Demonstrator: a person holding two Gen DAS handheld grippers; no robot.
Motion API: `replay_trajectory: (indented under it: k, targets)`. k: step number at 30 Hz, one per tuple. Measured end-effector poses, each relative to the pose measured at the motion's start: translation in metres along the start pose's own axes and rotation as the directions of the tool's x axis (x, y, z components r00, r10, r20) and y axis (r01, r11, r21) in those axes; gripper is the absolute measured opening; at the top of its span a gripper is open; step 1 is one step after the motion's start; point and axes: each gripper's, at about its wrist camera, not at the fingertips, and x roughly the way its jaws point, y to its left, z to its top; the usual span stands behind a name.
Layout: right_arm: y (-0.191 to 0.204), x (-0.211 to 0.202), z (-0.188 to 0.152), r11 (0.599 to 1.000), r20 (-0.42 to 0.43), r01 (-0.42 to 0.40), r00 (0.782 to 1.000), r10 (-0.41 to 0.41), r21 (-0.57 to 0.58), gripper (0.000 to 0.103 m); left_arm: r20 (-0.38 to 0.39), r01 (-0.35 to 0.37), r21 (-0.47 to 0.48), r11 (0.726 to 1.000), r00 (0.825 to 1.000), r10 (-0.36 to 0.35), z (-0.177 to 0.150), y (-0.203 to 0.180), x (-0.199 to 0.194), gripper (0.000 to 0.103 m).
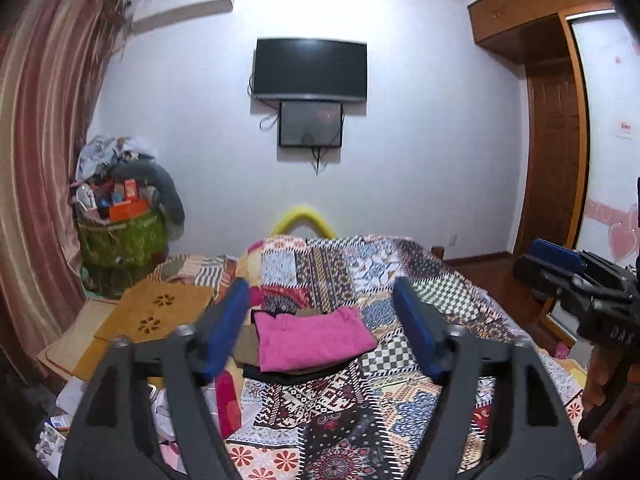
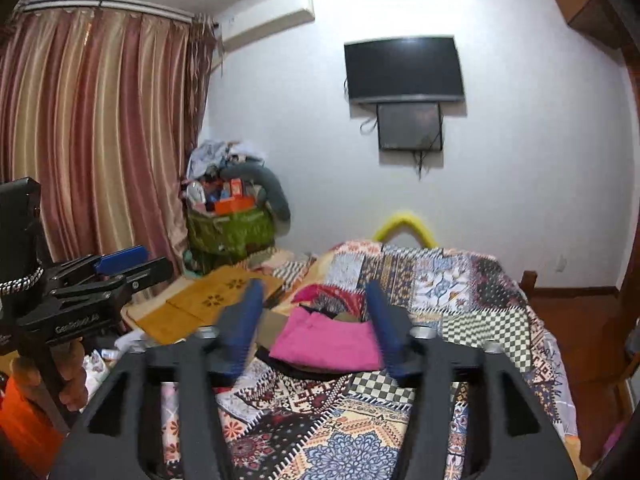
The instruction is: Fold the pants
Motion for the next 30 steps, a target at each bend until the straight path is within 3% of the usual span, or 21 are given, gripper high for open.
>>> replay_trajectory:
  k: [2,4,10,30]
  targets:
    - [0.005,-0.010,-0.002,1.000,0.027,0.029,0.999,-0.028,-0.012,0.077,0.021,0.001,0.007,1.000,1.000,-0.002,0.000,-0.005,-0.011,0.090]
    - [0.008,-0.017,-0.003,0.998,0.050,0.056,0.997,-0.055,-0.016,0.083,0.042,0.000,0.020,1.000,0.999,-0.001,-0.001,-0.010,-0.021,0.099]
    - [0.012,-0.032,-0.003,0.997,0.085,0.073,0.994,-0.074,0.009,0.103,0.077,-0.003,0.013,1.000,0.997,0.002,-0.006,-0.015,-0.037,0.103]
    - [0.016,-0.047,-0.011,0.997,0.090,0.078,0.993,-0.080,0.029,0.103,0.070,0.014,-0.024,1.000,0.997,-0.012,-0.011,-0.012,-0.041,0.103]
